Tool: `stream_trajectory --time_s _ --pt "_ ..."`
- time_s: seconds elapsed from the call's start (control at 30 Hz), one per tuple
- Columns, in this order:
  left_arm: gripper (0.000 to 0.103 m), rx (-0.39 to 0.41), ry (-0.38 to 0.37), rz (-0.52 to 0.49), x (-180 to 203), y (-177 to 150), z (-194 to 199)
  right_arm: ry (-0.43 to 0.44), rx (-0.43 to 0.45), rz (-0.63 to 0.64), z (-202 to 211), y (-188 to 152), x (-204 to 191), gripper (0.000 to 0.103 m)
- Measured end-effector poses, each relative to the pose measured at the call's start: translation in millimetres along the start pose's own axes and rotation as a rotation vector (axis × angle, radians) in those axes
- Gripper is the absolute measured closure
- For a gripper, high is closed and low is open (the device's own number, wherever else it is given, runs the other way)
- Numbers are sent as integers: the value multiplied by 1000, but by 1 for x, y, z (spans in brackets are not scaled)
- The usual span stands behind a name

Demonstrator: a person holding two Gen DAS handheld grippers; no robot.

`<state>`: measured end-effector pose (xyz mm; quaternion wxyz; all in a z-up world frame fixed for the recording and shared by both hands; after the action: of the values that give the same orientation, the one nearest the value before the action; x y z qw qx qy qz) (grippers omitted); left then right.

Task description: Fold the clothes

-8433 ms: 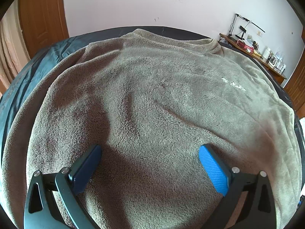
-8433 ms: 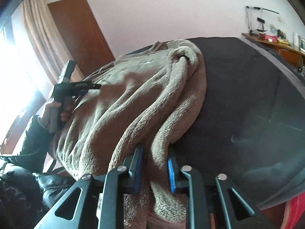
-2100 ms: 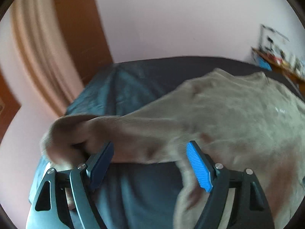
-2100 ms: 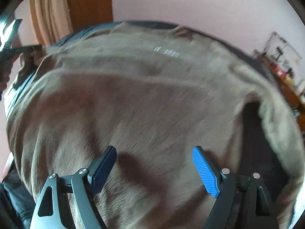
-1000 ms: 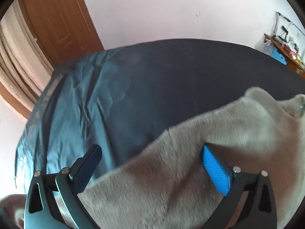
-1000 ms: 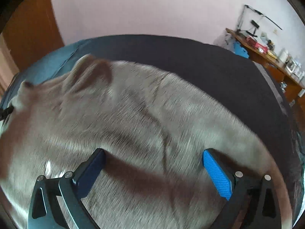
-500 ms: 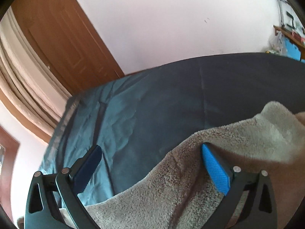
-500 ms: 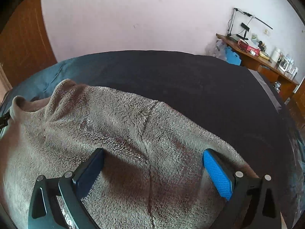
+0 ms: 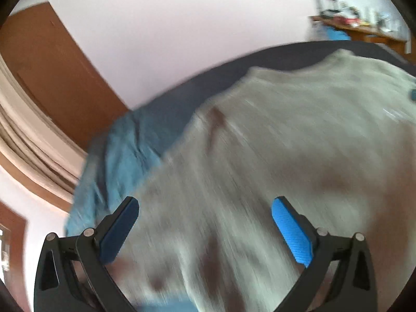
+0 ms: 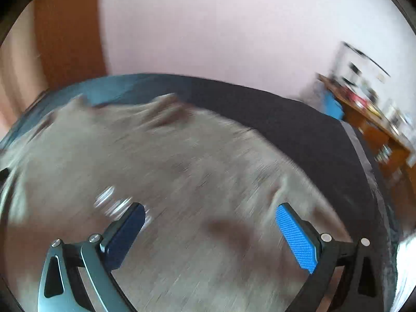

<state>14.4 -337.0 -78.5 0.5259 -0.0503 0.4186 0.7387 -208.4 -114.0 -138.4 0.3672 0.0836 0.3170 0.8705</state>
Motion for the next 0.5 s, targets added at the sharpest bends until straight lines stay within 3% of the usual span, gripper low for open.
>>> stream_trajectory --time_s 0.13,0.23,0.37,0.5 --pt "0 -28 -95 19 -6 -66 36 158 -81 102 27 -56 -58 1" --pt "0 -28 -86 21 -11 -91 36 256 -137 193 42 -104 -94 1" --pt "0 -48 -73 66 -22 -115 34 305 -192 368 55 -160 -136 1" --pt "0 -72 -67 129 -37 -137 35 318 -163 297 68 -190 -132 0"
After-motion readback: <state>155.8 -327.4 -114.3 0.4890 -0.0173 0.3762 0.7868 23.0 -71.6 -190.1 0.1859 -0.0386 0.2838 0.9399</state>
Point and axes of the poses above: each gripper's, at about its wrist camera, not at the fingertips, and z roughly against the way its jaws point, x to its right, y to its top, the point moved 10 cm from there along -z, roughly the way its jaws point, and after that the axes turned 13 degrees about y, right-handed, at the moved point
